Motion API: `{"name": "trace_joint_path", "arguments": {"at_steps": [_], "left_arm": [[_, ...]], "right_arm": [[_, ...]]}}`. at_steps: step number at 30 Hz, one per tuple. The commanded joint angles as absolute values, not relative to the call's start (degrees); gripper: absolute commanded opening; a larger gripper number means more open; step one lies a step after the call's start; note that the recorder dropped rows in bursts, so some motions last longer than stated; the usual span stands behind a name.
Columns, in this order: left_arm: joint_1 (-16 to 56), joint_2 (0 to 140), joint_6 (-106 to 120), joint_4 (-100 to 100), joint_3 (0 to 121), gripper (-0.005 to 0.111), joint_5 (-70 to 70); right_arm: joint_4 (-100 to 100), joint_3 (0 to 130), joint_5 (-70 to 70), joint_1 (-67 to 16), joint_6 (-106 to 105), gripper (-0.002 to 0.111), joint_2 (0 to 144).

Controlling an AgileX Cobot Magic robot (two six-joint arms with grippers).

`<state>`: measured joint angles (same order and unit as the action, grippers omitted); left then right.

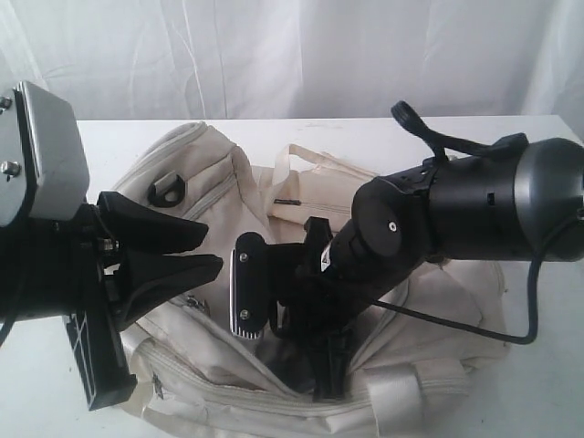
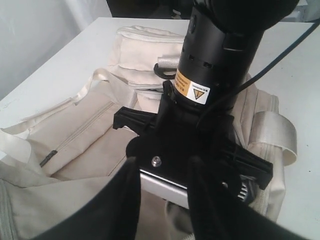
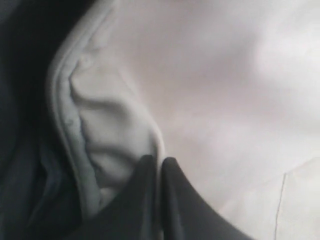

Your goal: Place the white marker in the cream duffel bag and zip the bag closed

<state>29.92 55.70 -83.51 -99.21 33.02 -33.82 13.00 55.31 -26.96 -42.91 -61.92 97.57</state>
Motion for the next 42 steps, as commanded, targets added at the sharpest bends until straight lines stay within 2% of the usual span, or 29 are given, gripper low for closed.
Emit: {"name": "trace_joint_path", "arguments": {"at_steps": [1, 13, 21, 33, 38, 42], "left_arm": [[29.94, 55.30, -84.06, -99.95, 32.69, 0.037, -33.55], [29.94, 48.11, -83.94, -99.95, 32.69, 0.037, -23.11], [29.94, 46.72, -83.94, -99.95, 32.69, 0.037, -28.82], [29.94, 46.82, -83.13, -99.95, 32.69, 0.037, -39.49], [29.94, 47.47, -73.54, -99.95, 29.31, 0.037, -39.91], [30.48, 50.01, -66.74, -99.95, 25.63, 0.045, -38.51]], "right_arm": [[10.06, 55.42, -24.59, -42.79, -56.23, 0.000, 97.19], [5.34, 55.42, -20.39, -40.81, -45.54, 0.000, 91.44], [5.10, 57.53, -13.82, -38.90, -45.54, 0.000, 87.58], [5.10, 66.70, -18.01, -34.14, -44.70, 0.000, 87.44], [5.21, 68.82, -24.13, -34.14, -44.70, 0.000, 87.55], [5.59, 69.19, -24.57, -34.14, -44.70, 0.000, 87.55]]}}
